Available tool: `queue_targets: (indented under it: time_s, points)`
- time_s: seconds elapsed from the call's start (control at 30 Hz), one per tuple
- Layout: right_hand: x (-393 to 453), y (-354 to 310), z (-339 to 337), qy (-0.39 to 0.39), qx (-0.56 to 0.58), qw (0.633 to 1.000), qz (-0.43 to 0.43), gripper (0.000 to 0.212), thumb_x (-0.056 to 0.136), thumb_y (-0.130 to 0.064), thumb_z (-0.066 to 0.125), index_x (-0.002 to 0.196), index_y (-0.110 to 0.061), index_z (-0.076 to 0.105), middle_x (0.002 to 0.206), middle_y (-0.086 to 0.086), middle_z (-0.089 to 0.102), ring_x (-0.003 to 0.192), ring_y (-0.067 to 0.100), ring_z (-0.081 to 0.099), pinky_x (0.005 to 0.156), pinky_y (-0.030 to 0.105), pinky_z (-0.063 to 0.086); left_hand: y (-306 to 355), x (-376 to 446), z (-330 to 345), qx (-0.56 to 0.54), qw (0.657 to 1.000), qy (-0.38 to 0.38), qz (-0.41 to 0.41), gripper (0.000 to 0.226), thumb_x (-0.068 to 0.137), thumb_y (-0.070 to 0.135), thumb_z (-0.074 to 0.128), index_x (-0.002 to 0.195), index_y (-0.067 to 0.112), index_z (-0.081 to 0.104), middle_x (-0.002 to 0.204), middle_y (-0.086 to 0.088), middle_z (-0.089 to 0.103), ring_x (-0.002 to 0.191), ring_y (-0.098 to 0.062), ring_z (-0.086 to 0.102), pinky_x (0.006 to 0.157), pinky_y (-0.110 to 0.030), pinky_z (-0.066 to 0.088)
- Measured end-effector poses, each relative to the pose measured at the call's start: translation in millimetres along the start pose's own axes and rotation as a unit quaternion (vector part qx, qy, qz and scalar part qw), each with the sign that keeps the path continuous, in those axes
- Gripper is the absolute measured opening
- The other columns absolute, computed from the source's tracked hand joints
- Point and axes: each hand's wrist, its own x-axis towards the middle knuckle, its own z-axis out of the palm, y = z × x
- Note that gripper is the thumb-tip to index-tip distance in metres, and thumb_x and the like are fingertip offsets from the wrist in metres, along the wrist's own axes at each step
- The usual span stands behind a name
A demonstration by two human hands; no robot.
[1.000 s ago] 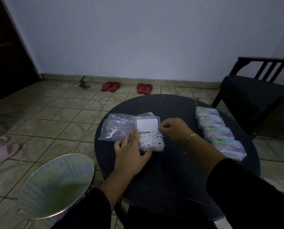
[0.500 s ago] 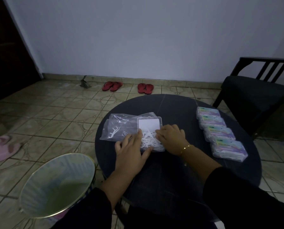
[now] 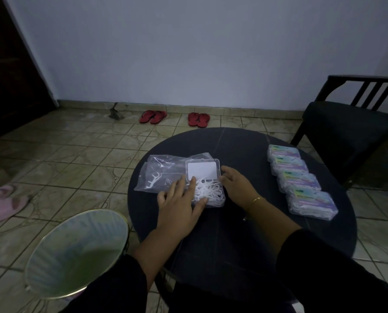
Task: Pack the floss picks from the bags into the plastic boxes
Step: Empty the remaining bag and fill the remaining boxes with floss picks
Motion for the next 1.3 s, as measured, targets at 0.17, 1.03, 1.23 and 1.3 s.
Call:
queue_targets:
  time_s: [0.17, 1.03, 1.23, 1.3]
  points:
    - [-4.3, 5.0, 1.6, -0.024, -0.001, 1.000, -0.005, 0.038, 0.099, -0.016, 0.045, 0.138, -0.018, 0.047, 0.124, -0.006, 0.050, 0.107, 0.006, 0.049, 0.087, 0.015, 0.038, 0.4, 3.9, -4.5, -0.045, 0.998, -0.025, 0.023, 0.067, 0.096, 0.058, 0.021, 0.152, 0.026, 0.001, 0.159, 0.009, 0.007, 0.145, -0.010, 0.003, 0.112, -0.037, 0.006]
    - [-3.3, 9.5, -0.4, -0.049, -0.055, 0.996, -0.045, 0.039, 0.095, -0.020, 0.055, 0.132, -0.009, 0.054, 0.124, 0.004, 0.061, 0.097, 0.004, 0.057, 0.071, 0.003, 0.040, 1.8, 28.5, -2.7, -0.164, 0.981, -0.042, 0.091, 0.076, 0.094, 0.041, 0.047, 0.142, 0.047, -0.011, 0.149, 0.014, 0.035, 0.140, 0.001, 0.003, 0.109, -0.034, 0.002]
    - [-22.4, 4.7, -1.7, -0.007, 0.058, 0.998, -0.028, 0.033, 0.101, -0.018, 0.040, 0.129, -0.008, 0.055, 0.120, -0.001, 0.061, 0.105, 0.009, 0.056, 0.075, 0.004, 0.037, 3.4, 13.4, -2.4, -0.171, 0.985, 0.017, 0.028, 0.070, 0.097, 0.045, 0.037, 0.152, 0.019, 0.001, 0.158, 0.000, 0.015, 0.144, -0.013, 0.006, 0.116, -0.036, 0.001]
    - [-28.8, 5.1, 1.5, 0.013, 0.088, 0.996, -0.005, 0.038, 0.102, -0.020, 0.037, 0.135, -0.003, 0.046, 0.122, 0.000, 0.052, 0.105, 0.004, 0.044, 0.076, 0.003, 0.030, 7.3, 8.2, -1.1, -0.165, 0.986, 0.011, 0.010, 0.071, 0.098, 0.048, 0.032, 0.152, 0.013, 0.002, 0.159, -0.003, 0.009, 0.146, -0.014, 0.001, 0.116, -0.032, -0.002]
